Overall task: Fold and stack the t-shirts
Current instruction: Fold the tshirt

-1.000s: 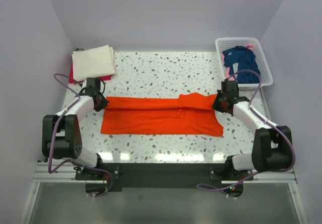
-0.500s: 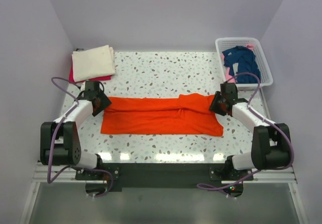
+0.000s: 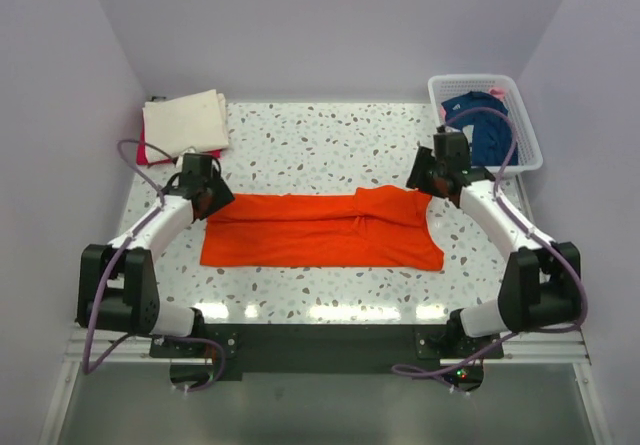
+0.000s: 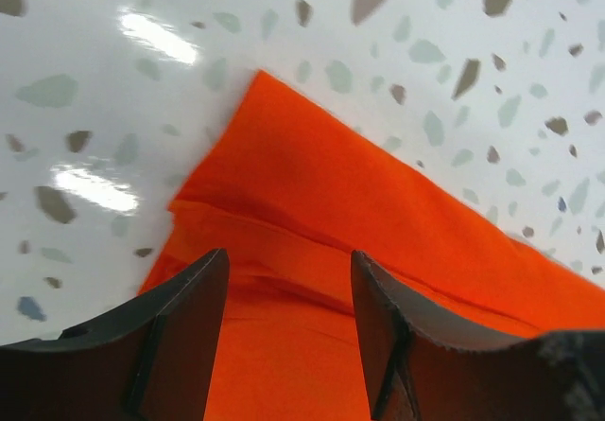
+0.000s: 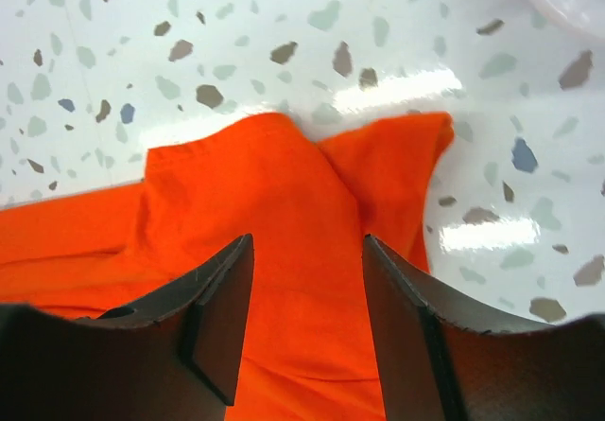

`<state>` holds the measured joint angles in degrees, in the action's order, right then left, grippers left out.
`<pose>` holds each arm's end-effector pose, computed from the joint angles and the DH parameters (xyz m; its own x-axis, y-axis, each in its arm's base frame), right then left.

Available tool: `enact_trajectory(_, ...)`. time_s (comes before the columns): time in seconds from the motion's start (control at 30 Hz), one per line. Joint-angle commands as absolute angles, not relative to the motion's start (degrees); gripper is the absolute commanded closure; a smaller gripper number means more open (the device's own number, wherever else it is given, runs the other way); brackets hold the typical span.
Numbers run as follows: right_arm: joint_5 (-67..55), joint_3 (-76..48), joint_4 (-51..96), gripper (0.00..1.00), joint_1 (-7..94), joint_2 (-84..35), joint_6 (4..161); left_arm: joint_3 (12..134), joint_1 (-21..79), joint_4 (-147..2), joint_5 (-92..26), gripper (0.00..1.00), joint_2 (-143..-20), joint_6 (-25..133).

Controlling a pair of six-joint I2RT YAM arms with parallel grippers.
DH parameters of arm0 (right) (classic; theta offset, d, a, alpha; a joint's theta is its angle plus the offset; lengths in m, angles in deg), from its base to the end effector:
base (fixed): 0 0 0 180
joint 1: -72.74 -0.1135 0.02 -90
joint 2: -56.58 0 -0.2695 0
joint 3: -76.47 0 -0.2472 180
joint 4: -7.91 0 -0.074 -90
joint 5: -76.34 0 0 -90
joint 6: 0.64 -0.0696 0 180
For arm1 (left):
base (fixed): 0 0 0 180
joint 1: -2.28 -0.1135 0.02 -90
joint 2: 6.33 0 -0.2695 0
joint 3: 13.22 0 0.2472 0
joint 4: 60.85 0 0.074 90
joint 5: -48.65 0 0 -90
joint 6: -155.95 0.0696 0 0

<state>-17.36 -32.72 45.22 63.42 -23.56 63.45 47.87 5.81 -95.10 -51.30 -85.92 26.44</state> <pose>0.3128 0.0468 0.2346 -0.6969 0.3275 -0.6381 0.2075 0.9437 0.2578 0.2922 -0.0060 0.1867 -0.5851 -0.5917 -0.5545 -0.5392 0.7946 -0.2790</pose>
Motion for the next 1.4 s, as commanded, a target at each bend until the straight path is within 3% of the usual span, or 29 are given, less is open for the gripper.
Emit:
enact_trajectory(0.0, -20.4, -27.3, 47.3, 0.46, 60.5, -29.5, 66.4, 51.3, 11.1, -89.8, -48.3, 0.41, -88.9, 27.3)
enact_trajectory(0.23, -24.5, -22.0, 47.4, 0.46, 59.1, -39.1, 66.9, 54.9, 20.8, -80.8, -38.3, 0.41, -95.9, 30.2)
enact_trajectory(0.53, -25.3, -21.3, 45.2, 0.46, 59.4, -44.4, 65.4, 60.0, 27.8, -67.0, -28.0, 0.33, -106.9, 31.3)
enact_trajectory(1.03, -16.9, -25.3, 39.8, 0.49, 59.7, -42.5, 61.8, 69.6, 34.5, -58.9, -21.0, 0.32, -119.0, 30.8)
enact_trajectory(1.2, -15.9, -26.5, 39.5, 0.60, 59.6, -41.4, 61.6, 72.4, 36.3, -58.3, -20.1, 0.32, -122.1, 30.3)
enact_trajectory(1.37, -16.1, -27.9, 39.4, 0.79, 59.7, -39.3, 61.5, 75.0, 37.4, -58.5, -20.4, 0.32, -125.0, 29.7)
